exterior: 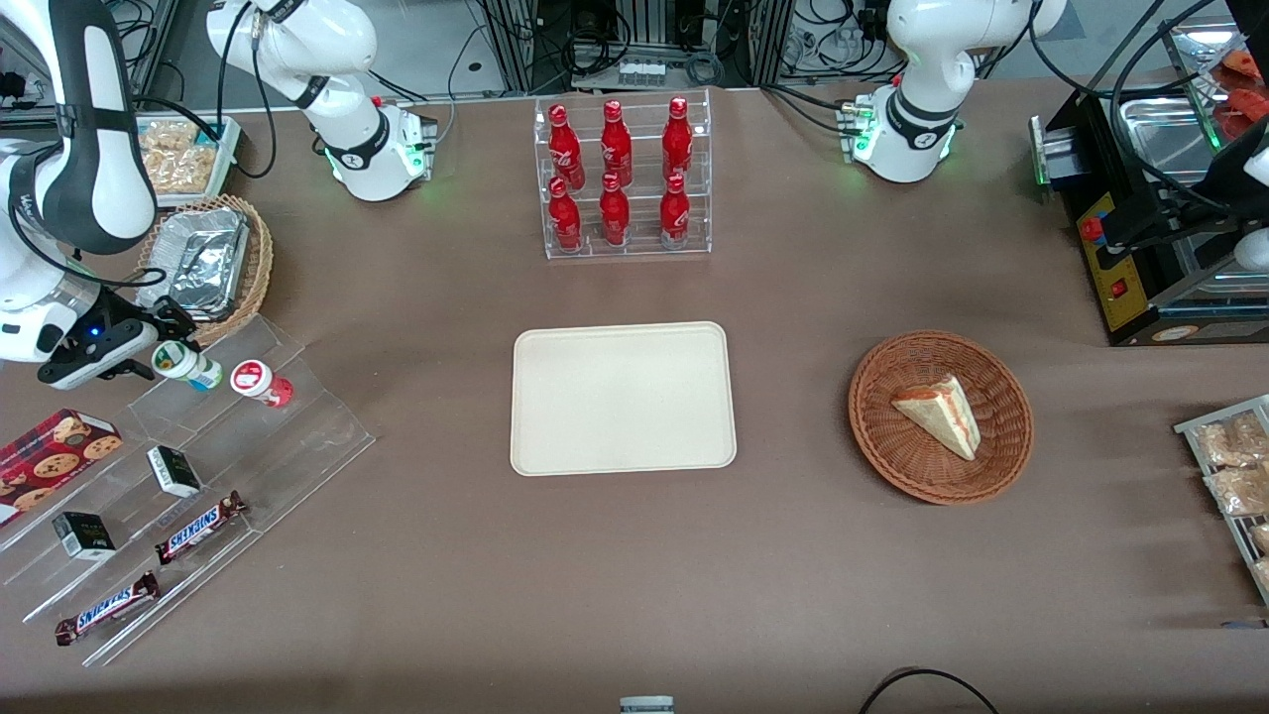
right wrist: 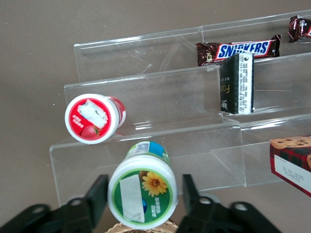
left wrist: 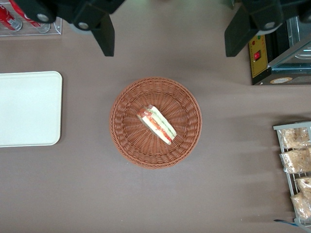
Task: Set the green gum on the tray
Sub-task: 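Close the right gripper on the green-labelled gum jar and lift it, then carry the gum jar with the right gripper over the cream tray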
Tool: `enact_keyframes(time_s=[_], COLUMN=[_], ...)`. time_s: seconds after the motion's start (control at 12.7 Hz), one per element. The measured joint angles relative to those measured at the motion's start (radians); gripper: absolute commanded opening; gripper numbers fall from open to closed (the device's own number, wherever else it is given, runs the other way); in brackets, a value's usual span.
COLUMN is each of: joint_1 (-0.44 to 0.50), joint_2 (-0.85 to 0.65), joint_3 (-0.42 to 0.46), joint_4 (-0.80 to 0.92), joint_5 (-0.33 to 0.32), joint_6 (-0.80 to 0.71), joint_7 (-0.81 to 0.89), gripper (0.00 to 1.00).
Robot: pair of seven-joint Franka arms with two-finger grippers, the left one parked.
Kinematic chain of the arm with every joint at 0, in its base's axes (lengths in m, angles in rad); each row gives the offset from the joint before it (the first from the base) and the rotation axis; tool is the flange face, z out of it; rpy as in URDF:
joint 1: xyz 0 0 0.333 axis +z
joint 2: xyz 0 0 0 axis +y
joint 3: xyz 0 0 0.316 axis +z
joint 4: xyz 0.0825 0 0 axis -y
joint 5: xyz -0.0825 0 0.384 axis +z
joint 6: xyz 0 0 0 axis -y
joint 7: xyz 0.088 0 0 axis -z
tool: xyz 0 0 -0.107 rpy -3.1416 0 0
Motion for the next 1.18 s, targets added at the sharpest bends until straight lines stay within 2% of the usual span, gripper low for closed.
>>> enact_keyframes(time_s=[0.47,0.87,1.18], joint_1=[0.005,0.083,0.166], joint_2=[-0.001,-0.017,-0.012], joint_3=[0.004,0.021,0.117], joint_4=[0.012,0.200,0.359], joint_5=[0.000,0.000,0.000], joint_6=[-0.022,-0.267,-0.459], joint_7=[0.000,0.067,0.293], gripper=[0.00,0.00,0.00])
